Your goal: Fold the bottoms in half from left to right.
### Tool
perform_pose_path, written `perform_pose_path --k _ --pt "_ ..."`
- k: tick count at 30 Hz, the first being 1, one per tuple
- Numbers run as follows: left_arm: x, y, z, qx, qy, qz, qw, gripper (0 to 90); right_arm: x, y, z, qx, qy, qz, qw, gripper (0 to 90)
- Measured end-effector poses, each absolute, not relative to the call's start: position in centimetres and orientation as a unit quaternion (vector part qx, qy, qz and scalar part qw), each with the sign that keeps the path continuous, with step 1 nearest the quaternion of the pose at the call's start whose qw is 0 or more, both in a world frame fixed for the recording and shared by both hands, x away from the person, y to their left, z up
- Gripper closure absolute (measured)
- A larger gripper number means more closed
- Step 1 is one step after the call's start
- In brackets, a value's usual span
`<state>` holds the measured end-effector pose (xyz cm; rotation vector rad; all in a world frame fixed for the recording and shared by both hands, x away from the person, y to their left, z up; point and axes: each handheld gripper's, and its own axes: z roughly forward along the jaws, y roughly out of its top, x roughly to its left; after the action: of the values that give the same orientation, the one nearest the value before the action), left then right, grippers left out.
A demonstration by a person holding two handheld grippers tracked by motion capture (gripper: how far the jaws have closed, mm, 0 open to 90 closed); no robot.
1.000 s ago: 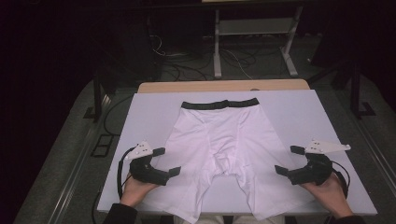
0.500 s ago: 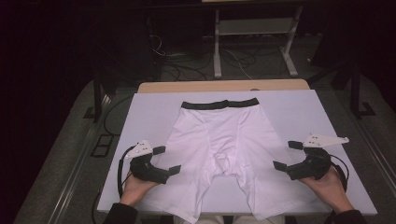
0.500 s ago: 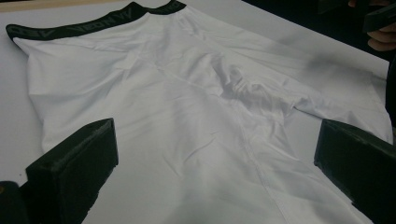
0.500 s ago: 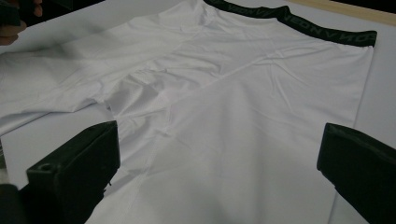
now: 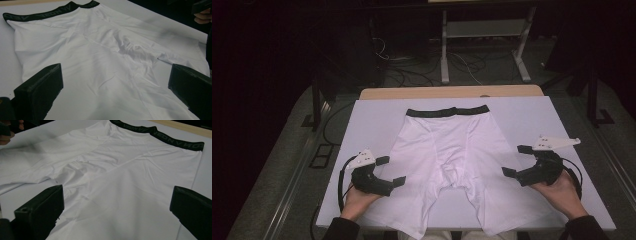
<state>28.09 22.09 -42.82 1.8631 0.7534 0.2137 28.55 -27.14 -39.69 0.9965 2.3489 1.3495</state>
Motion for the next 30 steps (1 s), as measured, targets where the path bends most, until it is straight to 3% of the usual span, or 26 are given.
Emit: perform_pose_path --k 30 --pt "28.1 22.0 -42.8 0.779 0.316 0.088 0.534 0.0 32.3 -24.7 -37.4 0.319 0.828 0.441 0.133 0.0"
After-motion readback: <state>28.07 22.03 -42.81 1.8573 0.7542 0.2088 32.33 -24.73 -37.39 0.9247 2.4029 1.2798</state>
